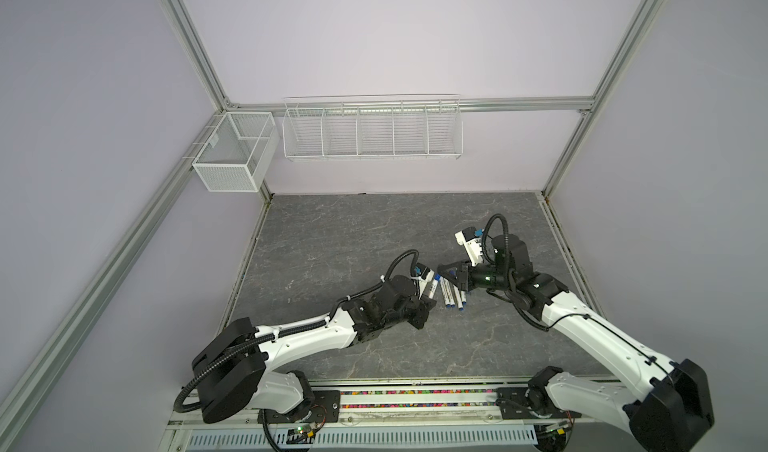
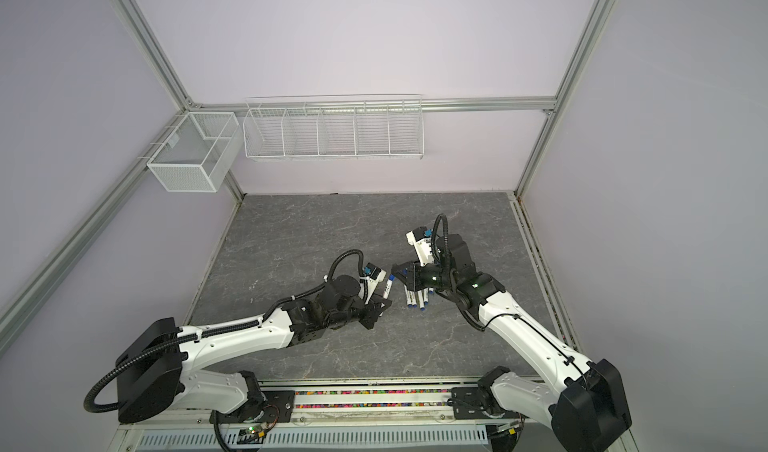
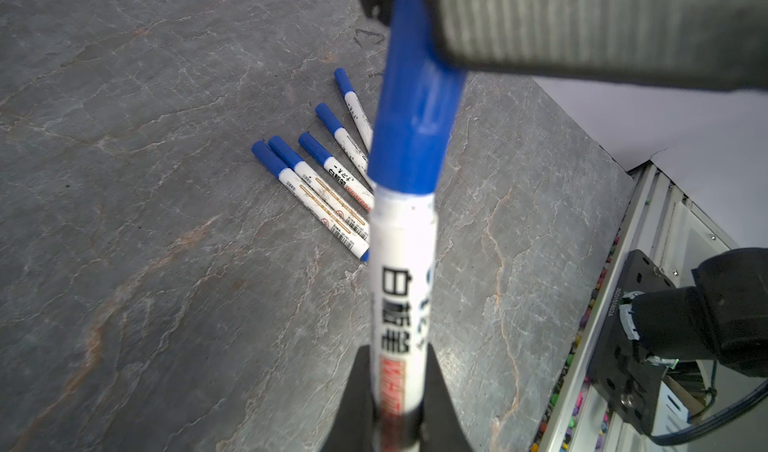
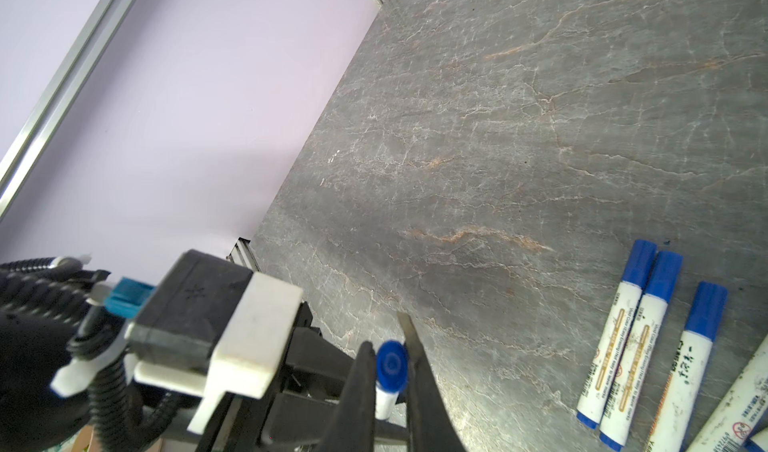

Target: Insert the pens into the pen caps

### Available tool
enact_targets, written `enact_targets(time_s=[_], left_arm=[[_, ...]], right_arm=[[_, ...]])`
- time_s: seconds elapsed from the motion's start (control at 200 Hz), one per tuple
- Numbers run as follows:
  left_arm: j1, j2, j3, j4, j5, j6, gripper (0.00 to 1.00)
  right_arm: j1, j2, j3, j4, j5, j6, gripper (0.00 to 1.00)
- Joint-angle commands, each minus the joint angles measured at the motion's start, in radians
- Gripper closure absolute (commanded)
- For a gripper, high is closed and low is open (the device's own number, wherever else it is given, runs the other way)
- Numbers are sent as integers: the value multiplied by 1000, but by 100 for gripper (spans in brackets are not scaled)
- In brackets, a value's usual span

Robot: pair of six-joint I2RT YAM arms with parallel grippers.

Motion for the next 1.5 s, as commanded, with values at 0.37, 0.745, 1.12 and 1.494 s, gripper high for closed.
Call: enact_targets(time_s=[0.37, 0.745, 1.12, 1.494], left_arm=[[28, -20, 58, 36, 21, 120, 100], [30, -51, 55, 171, 27, 101, 100], [70, -110, 96, 268, -16, 65, 100], [73, -108, -24, 257, 36, 17, 100]], right_arm=[[12, 95, 58, -299, -272, -104, 93], [70, 171, 81, -414, -257, -146, 94], [126, 304, 80, -498, -107, -179, 93], [-92, 142, 5, -294, -94, -6, 93]])
